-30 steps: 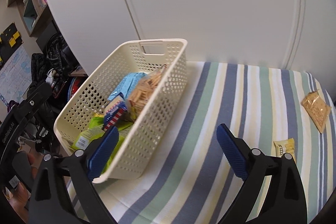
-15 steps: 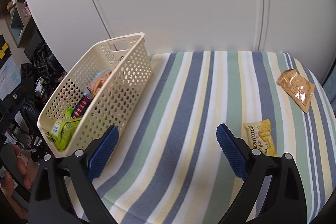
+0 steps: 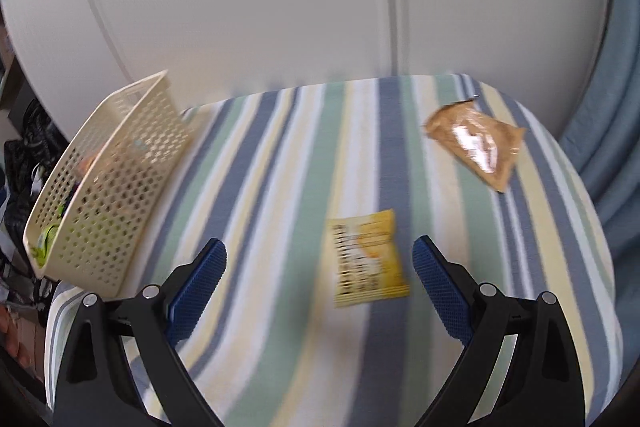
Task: Organize snacks
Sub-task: 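Withdraw the right tool from the basket toward the tan bread bag, then grasp the tan bread bag with the right tool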
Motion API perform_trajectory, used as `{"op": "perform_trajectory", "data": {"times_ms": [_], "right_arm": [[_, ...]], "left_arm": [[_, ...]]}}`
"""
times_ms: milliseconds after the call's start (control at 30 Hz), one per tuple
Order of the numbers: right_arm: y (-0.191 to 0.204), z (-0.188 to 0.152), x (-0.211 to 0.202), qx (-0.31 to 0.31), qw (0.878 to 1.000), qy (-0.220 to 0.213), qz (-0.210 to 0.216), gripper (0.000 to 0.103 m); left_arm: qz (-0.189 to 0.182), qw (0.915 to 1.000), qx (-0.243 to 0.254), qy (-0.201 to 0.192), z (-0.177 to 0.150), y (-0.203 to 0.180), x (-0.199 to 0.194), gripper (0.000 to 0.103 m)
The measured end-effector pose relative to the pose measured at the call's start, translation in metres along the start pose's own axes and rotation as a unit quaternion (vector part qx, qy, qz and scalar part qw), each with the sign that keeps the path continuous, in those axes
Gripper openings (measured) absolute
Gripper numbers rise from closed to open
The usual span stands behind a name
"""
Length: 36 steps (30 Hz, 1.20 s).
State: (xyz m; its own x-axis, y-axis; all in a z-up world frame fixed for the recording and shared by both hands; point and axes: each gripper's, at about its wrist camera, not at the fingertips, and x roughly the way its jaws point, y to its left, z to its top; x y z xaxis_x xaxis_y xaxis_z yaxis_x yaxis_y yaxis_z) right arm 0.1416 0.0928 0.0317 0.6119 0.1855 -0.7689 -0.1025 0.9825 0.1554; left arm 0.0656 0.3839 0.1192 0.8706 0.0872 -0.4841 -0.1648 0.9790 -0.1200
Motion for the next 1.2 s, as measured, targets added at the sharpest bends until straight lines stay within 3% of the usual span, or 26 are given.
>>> {"op": "perform_trajectory", "data": {"times_ms": [267, 333, 567, 767, 967, 1067, 1200], "right_arm": [[-0.067, 0.034, 0.006, 0.03, 0.999, -0.014, -0.027, 0.093], [-0.076, 0.044, 0.008, 0.024, 0.999, -0.019, -0.035, 0.093], [-0.108, 0.073, 0.039, 0.005, 0.998, -0.011, -0.063, 0.093], [-0.123, 0.092, 0.063, 0.005, 0.999, 0.0, -0.054, 0.093], [-0.136, 0.112, 0.092, 0.019, 0.999, 0.021, -0.046, 0.096], [-0.144, 0.11, 0.104, 0.031, 0.998, 0.045, -0.032, 0.096], [-0.141, 0.098, 0.102, 0.002, 0.998, 0.058, -0.035, 0.096]], "left_arm": [[-0.053, 0.997, 0.051, 0.024, -0.014, -0.044, 0.003, 0.1], [-0.08, 0.9942, 0.06, 0.039, -0.018, -0.054, 0.005, 0.1], [-0.124, 0.9844, 0.107, 0.065, -0.035, -0.086, 0.007, 0.1], [-0.159, 0.9774, 0.105, 0.091, -0.045, -0.096, 0.014, 0.1], [-0.158, 0.9766, 0.096, 0.11, -0.052, -0.093, 0.023, 0.1], [-0.157, 0.9764, 0.097, 0.113, -0.054, -0.093, 0.024, 0.1], [-0.156, 0.9762, 0.098, 0.115, -0.052, -0.093, 0.026, 0.1]]}}
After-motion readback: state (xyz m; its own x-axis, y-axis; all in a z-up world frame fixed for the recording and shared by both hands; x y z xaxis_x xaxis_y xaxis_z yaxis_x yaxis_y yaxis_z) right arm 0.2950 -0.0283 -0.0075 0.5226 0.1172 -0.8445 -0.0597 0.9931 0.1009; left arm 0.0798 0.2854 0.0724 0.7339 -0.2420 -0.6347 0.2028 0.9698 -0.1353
